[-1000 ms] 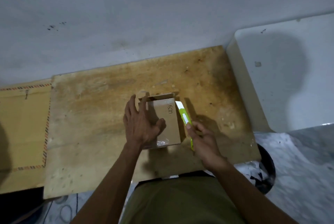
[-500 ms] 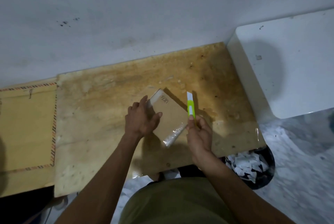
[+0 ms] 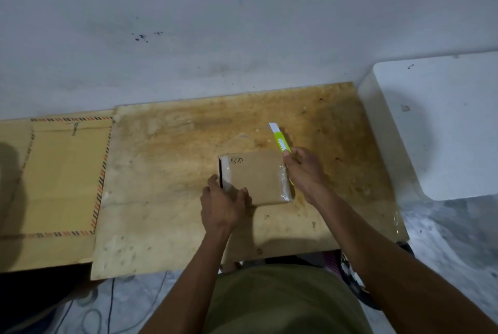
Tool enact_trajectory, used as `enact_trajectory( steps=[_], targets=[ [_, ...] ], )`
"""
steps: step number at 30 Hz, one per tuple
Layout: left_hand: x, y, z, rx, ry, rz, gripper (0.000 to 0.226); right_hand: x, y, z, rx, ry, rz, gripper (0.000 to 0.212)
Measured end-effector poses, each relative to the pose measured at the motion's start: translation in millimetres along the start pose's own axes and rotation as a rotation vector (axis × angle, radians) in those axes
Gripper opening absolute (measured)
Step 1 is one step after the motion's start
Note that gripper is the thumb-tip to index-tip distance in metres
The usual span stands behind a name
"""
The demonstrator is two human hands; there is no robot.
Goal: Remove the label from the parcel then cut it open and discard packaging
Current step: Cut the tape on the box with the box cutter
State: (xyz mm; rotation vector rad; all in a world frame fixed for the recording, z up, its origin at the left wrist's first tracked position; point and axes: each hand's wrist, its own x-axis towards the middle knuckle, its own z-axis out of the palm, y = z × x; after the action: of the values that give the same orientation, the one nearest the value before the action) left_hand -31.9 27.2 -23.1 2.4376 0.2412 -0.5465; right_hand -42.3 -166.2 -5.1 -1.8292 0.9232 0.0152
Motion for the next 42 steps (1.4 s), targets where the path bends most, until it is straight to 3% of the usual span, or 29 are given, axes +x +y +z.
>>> enact_trajectory(
  steps=[3,7,13,19,42],
  targets=[
    [2,3,-3,0.097,0.038,0.128,0.096,-10,7,-9,-0.004,0.117,-0.017,0.024],
    [18,12,0,0.274,-0.015,0.392,0.096,-33,15,-22,-0.035,0.154,-0.018,0.024],
    [30,23,10,0.441,-0.17,0.503,0.088,-62,14,-22,-0.165,0.129,-0.113,0.028],
    [27,20,16,0.471,-0.202,0.513,0.083,-66,9,-10,-0.225,0.125,-0.204,0.041],
    [26,19,22,0.461,-0.19,0.487,0.085,-70,-1,3,-0.323,0.139,-0.163,0.035]
  ],
)
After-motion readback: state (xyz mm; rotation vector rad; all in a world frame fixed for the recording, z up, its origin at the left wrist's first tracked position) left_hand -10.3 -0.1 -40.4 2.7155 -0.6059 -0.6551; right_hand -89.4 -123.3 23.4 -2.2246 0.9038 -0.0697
